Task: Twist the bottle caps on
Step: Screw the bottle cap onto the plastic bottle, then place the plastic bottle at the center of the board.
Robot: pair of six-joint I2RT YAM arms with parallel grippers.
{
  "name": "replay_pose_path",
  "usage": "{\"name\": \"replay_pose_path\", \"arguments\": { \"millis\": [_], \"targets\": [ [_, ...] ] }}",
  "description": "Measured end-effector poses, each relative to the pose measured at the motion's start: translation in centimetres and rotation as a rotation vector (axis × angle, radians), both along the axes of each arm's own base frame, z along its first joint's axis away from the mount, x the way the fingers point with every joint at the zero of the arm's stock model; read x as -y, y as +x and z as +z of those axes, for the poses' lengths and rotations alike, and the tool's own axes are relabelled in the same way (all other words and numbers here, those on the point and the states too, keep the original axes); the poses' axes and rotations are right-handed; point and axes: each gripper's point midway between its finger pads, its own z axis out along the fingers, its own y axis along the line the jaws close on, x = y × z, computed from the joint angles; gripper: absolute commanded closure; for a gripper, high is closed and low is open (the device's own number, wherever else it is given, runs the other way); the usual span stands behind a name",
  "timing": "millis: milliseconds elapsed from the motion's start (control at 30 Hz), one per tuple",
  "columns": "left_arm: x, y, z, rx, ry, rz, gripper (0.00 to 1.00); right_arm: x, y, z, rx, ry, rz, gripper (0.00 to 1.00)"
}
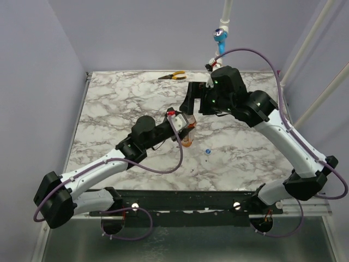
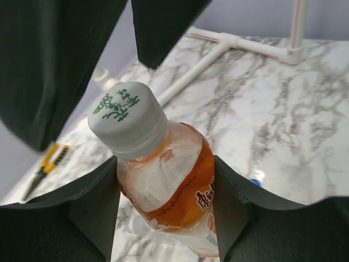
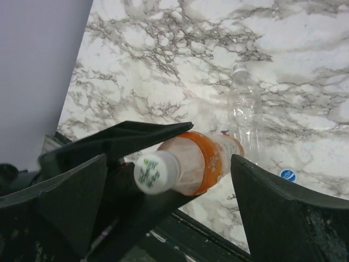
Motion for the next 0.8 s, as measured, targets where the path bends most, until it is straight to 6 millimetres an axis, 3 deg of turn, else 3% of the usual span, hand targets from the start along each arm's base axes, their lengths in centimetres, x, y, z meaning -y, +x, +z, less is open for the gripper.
{"name": "replay_pose_path", "arguments": {
  "millis": [200, 333, 433, 567, 700, 800],
  "targets": [
    [-0.9, -0.3, -2.4, -0.237, -0.048, -0.106, 0.64, 2.2, -1.2, 2.7, 0.103, -0.003, 0.018, 0.00],
    [-2.6, 1.6, -4.3, -0.400, -0.066, 0.001, 0.64, 4.5, -1.6, 2.0, 0.121, -0.031, -0.050, 0.00],
    [-4.7, 5.1, -5.8, -0.542, -0.066, 0.179, 0.63, 6.5, -1.7, -1.3, 0.080, -0.069, -0.105, 0.00],
    [-10.0, 10.6, -8.9, -0.743, -0.089, 0.473, 0.59, 9.5, -1.0, -7.7, -0.029, -0.123, -0.195, 0.00],
    [-16.2, 13.0, -15.1, -0.947, -0.073, 0.741, 0.52, 11.2, -1.3, -12.6, -0.116, -0.166, -0.242, 0.00],
    [-18.4, 13.8, -20.2, -1.102, -0.013, 0.858, 0.46, 11.1, -1.4, -14.1, -0.126, -0.155, -0.236, 0.00]
  ]
}}
